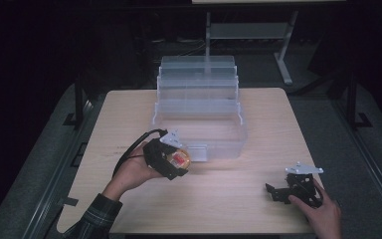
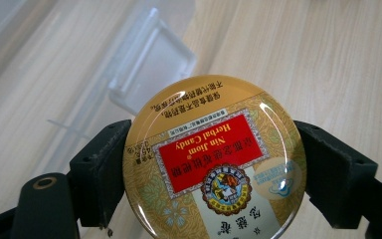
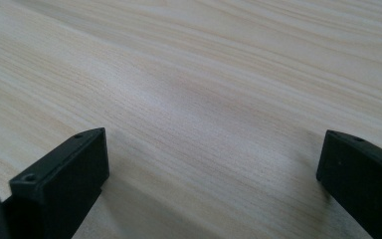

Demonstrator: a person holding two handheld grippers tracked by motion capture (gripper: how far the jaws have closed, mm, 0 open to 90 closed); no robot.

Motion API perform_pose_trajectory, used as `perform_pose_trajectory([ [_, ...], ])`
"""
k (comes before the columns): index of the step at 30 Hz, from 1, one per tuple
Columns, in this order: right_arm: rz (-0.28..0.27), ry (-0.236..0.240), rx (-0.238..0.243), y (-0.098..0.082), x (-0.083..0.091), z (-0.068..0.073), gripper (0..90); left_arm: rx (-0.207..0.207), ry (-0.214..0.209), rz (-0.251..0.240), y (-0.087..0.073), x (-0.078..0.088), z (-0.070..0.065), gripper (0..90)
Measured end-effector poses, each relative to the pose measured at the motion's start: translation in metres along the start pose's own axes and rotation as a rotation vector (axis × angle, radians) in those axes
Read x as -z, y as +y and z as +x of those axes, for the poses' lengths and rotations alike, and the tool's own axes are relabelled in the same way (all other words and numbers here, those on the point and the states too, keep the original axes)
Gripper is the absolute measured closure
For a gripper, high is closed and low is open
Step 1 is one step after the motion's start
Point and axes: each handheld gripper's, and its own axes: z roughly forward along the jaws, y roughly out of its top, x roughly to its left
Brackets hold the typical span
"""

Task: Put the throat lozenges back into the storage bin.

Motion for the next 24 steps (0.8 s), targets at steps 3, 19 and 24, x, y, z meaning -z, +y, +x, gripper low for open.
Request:
perform_pose_trajectory([
  [3,0.001,0.0,-0.001,0.0,0.0,0.0,0.0,0.01,-0.003,-0.006,0.0,0.002,0.004,19.6],
  [19,0.0,-0.002,-0.001,0.0,0.0,0.0,0.0,0.033,0.03,0.001,0.003,0.007,0.024,19.6],
  [24,0.001,-0.002,-0.001,0.0,0.0,0.0,0.0,0.042,0.037,0.006,0.005,0.007,0.03,19.6],
])
